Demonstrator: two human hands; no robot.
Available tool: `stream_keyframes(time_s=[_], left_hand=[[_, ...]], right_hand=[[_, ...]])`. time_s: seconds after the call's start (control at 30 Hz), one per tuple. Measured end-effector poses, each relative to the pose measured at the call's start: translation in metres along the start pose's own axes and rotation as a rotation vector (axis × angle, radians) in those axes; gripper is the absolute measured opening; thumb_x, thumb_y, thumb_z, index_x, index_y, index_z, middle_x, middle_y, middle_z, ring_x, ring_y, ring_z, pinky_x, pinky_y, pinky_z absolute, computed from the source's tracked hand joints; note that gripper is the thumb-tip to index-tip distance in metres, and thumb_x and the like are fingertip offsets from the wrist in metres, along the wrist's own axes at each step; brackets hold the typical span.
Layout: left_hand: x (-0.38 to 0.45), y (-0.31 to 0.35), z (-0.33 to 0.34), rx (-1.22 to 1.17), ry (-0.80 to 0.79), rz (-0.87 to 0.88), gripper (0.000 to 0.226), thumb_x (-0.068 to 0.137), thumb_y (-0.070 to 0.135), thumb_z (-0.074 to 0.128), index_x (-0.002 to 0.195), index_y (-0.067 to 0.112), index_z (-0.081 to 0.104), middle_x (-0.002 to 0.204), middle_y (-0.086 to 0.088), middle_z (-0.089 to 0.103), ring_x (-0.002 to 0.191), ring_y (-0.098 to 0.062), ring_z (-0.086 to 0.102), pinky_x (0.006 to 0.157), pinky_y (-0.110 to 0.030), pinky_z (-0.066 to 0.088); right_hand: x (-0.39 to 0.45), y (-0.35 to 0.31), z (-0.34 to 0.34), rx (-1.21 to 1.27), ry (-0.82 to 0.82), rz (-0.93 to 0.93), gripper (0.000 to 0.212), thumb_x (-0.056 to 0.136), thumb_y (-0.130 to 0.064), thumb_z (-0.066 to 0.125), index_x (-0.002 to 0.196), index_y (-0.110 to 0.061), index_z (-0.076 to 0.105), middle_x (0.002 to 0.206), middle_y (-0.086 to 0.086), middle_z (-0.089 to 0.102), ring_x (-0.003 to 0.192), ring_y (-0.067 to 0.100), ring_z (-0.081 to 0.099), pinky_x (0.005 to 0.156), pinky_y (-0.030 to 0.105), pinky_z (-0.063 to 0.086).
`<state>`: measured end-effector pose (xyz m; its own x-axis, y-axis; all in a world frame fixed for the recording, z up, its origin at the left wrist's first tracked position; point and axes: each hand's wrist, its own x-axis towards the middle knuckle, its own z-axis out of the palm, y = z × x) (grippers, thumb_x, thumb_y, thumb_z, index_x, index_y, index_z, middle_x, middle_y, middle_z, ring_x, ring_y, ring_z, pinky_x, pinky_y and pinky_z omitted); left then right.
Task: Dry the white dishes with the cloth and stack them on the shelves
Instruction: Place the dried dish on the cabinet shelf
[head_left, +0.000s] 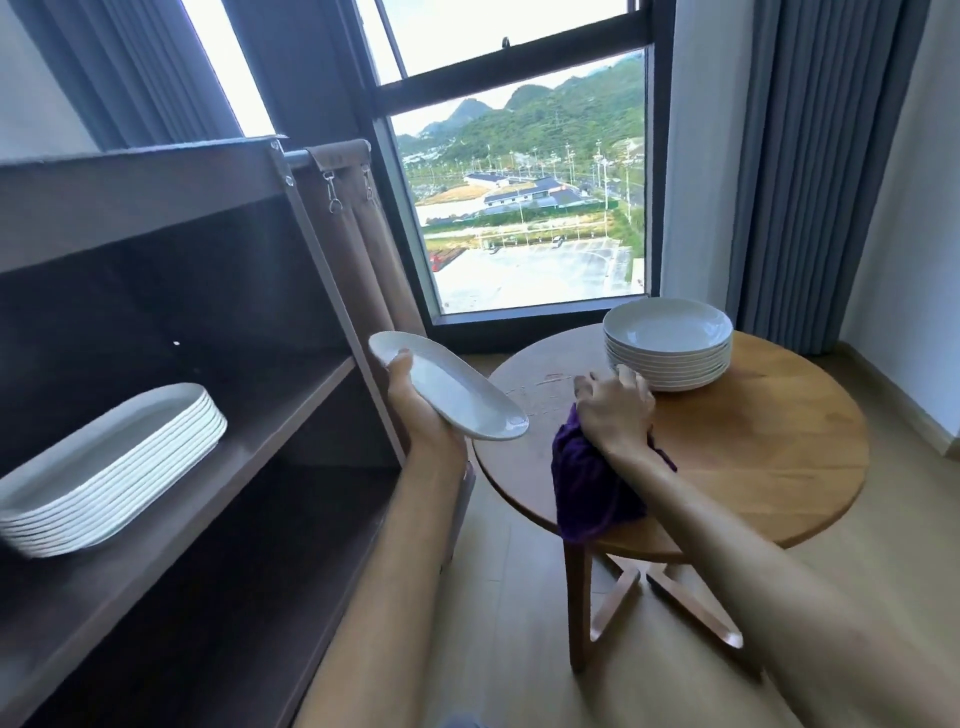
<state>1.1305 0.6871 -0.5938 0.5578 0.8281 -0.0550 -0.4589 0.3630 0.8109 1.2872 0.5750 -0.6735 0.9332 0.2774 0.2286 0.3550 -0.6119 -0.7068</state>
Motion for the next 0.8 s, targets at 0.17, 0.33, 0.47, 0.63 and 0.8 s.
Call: stream_keyframes(time_s=[0.17, 0.33, 0.47, 0.63, 0.8], left_hand=[[-0.002, 0.012, 0.004, 0.111, 0.213, 0.258, 0.07, 0.088, 0.05, 0.057, 0.152, 0.032, 0.035, 0.131, 0.0, 0.057, 0.114, -0.018, 0.059, 0.088, -0.035, 0.051], [-0.006, 0.036, -0.004, 0.214, 0.243, 0.513, 0.093, 0.076, 0.048, 0.069, 0.156, 0.031, 0.026, 0.138, 0.004, 0.053, 0.113, -0.012, 0.061, 0.076, -0.012, 0.052], [-0.007, 0.074, -0.038, 0.234, 0.236, 0.623, 0.104, 0.078, 0.039, 0.077, 0.161, 0.034, 0.014, 0.15, 0.003, 0.043, 0.118, -0.006, 0.059, 0.08, -0.008, 0.053], [-0.025, 0.114, -0.091, 0.335, 0.244, 0.766, 0.102, 0.085, 0.042, 0.072, 0.164, 0.029, 0.009, 0.157, 0.003, 0.037, 0.125, 0.004, 0.055, 0.088, -0.01, 0.051], [-0.041, 0.166, -0.145, 0.51, 0.268, 0.768, 0.105, 0.078, 0.038, 0.083, 0.16, 0.023, 0.02, 0.152, 0.008, 0.046, 0.13, -0.008, 0.057, 0.093, -0.013, 0.051]], right_hand=[[-0.06, -0.079, 0.002, 0.951, -0.387, 0.088, 0.045, 0.09, -0.055, 0.05, 0.118, -0.021, 0.058, 0.114, 0.012, 0.066, 0.099, 0.028, 0.069, 0.081, 0.047, 0.062], [-0.087, -0.133, 0.016, 1.218, -0.613, 0.223, 0.025, 0.084, -0.002, 0.065, 0.108, 0.003, 0.06, 0.096, 0.012, 0.064, 0.081, 0.019, 0.073, 0.07, 0.033, 0.061], [-0.084, -0.173, 0.016, 1.385, -0.632, 0.382, 0.031, 0.077, 0.015, 0.063, 0.108, 0.01, 0.063, 0.093, 0.014, 0.062, 0.08, 0.023, 0.069, 0.06, 0.022, 0.055], [-0.086, -0.228, 0.023, 1.365, -0.686, 0.405, 0.018, 0.085, 0.014, 0.061, 0.097, 0.0, 0.063, 0.097, 0.015, 0.062, 0.079, 0.025, 0.069, 0.054, 0.025, 0.059], [-0.092, -0.278, 0.049, 1.403, -0.843, 0.383, 0.019, 0.084, 0.015, 0.058, 0.095, 0.0, 0.057, 0.103, 0.021, 0.061, 0.083, 0.031, 0.073, 0.073, 0.035, 0.064]])
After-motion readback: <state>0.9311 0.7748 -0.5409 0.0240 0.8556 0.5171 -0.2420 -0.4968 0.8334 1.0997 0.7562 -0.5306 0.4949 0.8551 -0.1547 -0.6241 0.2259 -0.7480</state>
